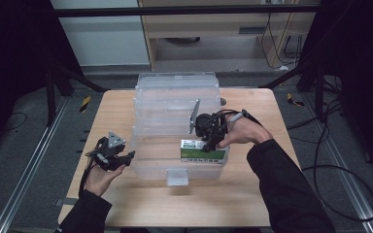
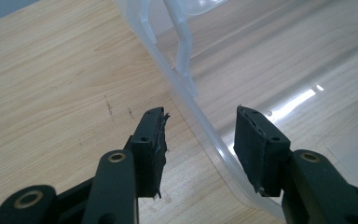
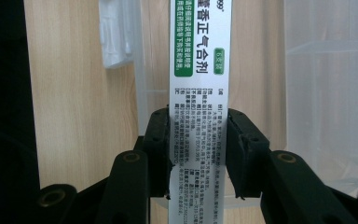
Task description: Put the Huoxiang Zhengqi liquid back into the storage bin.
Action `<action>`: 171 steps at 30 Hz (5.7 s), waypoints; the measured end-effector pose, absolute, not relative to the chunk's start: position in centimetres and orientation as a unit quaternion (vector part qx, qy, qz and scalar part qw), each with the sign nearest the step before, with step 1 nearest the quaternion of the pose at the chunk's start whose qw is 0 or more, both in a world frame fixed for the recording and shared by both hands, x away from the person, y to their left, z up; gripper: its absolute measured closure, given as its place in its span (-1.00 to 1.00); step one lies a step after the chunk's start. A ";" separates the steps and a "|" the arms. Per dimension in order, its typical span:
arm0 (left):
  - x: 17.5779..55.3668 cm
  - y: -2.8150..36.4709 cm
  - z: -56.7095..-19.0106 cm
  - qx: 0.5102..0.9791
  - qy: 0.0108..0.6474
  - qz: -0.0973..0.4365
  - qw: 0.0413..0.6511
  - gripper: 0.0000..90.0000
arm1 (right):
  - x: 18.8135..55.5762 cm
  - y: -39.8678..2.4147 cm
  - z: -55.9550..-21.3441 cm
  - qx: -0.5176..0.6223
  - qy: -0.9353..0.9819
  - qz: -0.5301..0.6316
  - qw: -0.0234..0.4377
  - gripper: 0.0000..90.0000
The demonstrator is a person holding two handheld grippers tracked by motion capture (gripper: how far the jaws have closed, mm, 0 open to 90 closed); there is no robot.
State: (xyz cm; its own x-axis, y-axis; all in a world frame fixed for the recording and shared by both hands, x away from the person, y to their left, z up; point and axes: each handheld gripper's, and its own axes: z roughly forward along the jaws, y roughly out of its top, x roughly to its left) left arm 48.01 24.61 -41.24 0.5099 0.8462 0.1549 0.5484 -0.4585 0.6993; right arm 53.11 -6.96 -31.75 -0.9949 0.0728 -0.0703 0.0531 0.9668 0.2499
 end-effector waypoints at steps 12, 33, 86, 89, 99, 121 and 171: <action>48.0 24.6 -41.2 0.817 0.427 0.251 0.296 0.17 | 52.9 -6.6 -32.3 0.018 0.992 0.117 0.043 0.42; 48.0 24.5 -41.3 0.817 0.427 0.252 0.295 0.17 | 52.9 -6.5 -33.9 0.011 0.993 0.110 0.046 0.41; 48.0 24.4 -41.4 0.819 0.424 0.252 0.291 0.18 | 52.9 -5.8 -36.3 0.016 0.995 0.086 0.042 0.44; 48.0 24.4 -41.4 0.820 0.424 0.252 0.291 0.18 | 52.9 -6.1 -35.9 0.025 0.994 0.097 0.049 0.43; 48.0 24.4 -41.4 0.819 0.424 0.253 0.291 0.18 | 52.7 -6.9 -34.2 0.039 0.989 0.127 0.062 0.40; 46.9 26.6 -38.4 0.789 0.432 0.283 0.332 0.17 | 50.4 -5.1 -34.1 0.073 0.981 0.176 0.026 0.29; 47.4 28.2 -38.6 0.777 0.453 0.294 0.323 0.17 | 50.3 -2.6 -40.0 0.074 0.986 0.148 -0.008 0.45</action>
